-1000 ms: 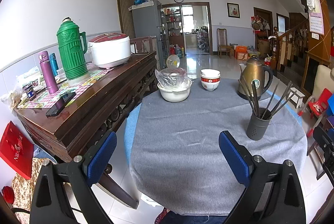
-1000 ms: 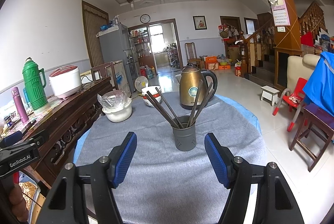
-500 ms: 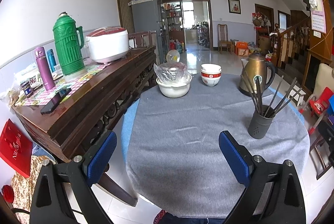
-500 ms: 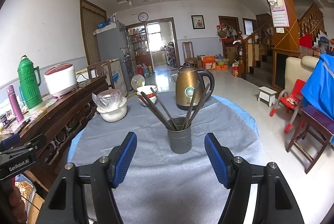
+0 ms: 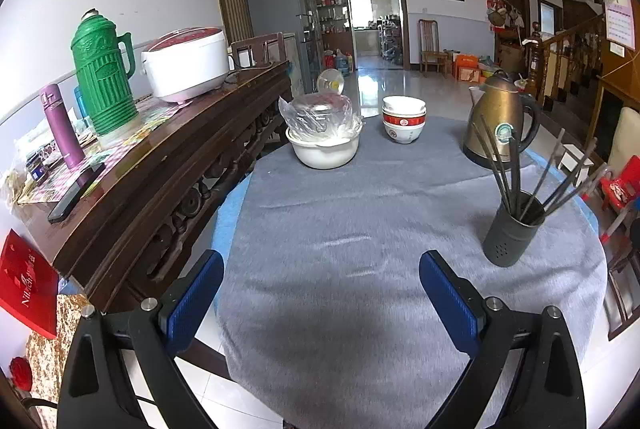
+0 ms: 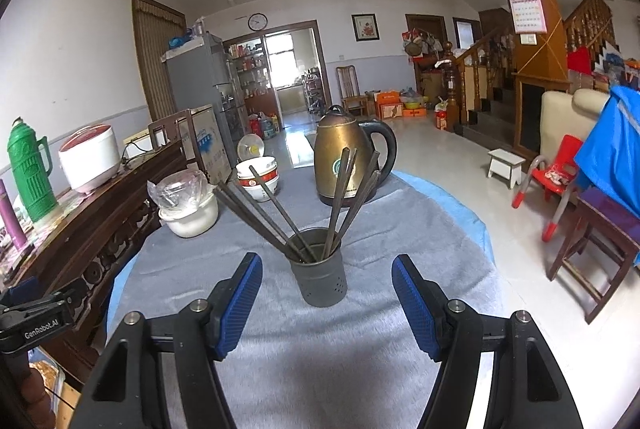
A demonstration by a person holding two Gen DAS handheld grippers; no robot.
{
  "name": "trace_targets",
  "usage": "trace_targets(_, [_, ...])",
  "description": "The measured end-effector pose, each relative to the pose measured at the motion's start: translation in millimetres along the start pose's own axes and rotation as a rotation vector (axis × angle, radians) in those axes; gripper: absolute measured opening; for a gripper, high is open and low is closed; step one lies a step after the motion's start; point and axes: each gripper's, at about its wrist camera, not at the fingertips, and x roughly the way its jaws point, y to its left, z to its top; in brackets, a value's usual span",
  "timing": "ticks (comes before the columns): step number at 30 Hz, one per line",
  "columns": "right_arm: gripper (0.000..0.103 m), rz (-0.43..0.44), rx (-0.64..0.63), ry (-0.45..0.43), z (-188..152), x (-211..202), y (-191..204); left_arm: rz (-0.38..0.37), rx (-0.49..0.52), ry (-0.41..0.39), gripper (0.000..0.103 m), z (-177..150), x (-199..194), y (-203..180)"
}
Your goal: Organize utensils
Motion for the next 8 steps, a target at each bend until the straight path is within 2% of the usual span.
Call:
trace_targets(6, [0.072,-0.006,0.015,0.043,4,36,-14,0.027,-0.036,0.012,0.098,8,27,-2])
trace_targets(8, [0.072,-0.024,0.017,0.054,0,56,-24,0.029,-0.057,0.046,0.098,8,50,1])
